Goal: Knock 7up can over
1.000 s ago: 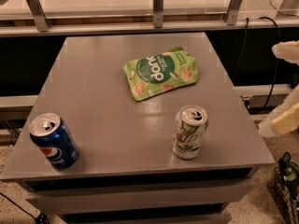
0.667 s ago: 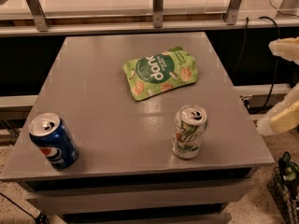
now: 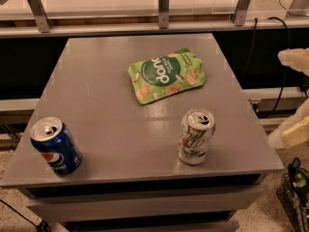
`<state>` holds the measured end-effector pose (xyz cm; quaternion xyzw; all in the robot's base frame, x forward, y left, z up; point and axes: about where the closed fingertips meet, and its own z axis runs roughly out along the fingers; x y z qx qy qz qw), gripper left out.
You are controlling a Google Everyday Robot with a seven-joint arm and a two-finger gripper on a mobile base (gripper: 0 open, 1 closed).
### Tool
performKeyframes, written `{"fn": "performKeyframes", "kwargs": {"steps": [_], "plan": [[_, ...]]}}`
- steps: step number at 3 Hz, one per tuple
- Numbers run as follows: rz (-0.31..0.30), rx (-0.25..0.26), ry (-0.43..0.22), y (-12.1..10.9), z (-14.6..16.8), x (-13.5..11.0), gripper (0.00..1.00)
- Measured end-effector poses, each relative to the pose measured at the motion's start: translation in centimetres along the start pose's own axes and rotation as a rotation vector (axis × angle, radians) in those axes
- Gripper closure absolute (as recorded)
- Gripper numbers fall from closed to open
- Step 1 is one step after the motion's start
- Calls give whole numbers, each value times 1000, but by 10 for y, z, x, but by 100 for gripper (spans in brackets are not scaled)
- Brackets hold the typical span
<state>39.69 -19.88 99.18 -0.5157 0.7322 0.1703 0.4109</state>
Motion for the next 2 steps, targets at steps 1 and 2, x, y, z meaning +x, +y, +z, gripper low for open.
{"fn": "performKeyframes", "kwargs": {"steps": [1, 2], "plan": [[-10, -32, -62, -1, 5, 21, 0], [-38, -82, -148, -2, 21, 34, 0]]}}
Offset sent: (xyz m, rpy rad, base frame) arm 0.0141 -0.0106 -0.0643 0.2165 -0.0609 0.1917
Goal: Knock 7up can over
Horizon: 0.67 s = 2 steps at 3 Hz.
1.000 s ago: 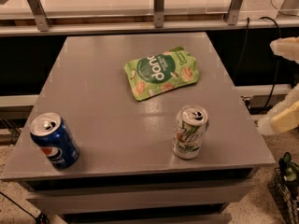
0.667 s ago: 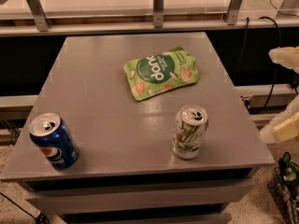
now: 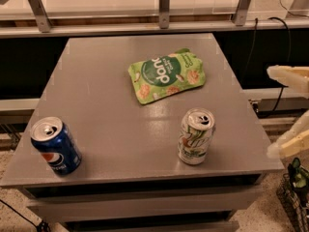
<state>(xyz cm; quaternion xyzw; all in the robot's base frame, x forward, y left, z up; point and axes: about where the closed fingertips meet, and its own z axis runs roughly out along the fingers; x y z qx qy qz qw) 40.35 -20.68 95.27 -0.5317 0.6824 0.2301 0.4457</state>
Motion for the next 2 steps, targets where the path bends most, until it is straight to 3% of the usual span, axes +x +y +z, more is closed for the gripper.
{"fn": "performKeyframes", "kwargs": {"steps": [1, 2], "plan": [[-27, -22, -65, 2, 18, 10, 0], [-15, -46, -110, 7, 37, 20, 0]]}}
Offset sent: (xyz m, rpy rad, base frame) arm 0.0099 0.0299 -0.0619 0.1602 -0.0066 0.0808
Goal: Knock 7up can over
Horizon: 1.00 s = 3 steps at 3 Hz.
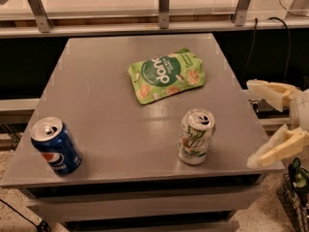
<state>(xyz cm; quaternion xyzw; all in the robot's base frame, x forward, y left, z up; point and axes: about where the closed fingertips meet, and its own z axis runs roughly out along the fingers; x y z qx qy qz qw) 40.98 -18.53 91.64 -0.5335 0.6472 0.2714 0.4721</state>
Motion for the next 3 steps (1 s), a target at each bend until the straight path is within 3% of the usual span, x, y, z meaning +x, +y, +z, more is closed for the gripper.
{"fn": "performKeyframes", "kwargs": {"steps": [2, 3], "plan": [[44, -42, -95, 12, 28, 15, 0], [30, -83, -139, 19, 48, 15, 0]]}}
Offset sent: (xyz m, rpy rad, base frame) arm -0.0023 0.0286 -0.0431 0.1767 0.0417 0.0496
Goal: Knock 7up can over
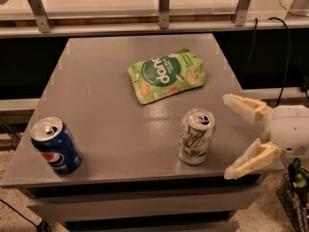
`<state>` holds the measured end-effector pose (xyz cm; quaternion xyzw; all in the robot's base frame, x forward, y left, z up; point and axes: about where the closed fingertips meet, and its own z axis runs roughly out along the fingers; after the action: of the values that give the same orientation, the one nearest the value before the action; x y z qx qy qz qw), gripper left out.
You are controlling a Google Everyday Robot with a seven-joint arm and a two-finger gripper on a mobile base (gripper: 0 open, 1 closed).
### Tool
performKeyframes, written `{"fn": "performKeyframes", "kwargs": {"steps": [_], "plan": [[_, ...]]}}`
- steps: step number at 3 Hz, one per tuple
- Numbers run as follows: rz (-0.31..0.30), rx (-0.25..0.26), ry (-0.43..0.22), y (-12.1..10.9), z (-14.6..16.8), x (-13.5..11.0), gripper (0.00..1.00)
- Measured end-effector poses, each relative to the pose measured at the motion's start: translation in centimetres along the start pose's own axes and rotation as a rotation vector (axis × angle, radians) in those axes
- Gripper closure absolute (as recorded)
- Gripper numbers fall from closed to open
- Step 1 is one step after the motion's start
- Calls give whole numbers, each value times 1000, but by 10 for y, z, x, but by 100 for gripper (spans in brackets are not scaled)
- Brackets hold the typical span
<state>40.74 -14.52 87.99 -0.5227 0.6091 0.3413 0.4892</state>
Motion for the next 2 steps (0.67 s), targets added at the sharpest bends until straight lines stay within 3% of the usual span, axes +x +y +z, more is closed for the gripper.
{"fn": "performKeyframes", "kwargs": {"steps": [2], "plan": [[-37, -64, -53, 1, 29, 8, 0]]}}
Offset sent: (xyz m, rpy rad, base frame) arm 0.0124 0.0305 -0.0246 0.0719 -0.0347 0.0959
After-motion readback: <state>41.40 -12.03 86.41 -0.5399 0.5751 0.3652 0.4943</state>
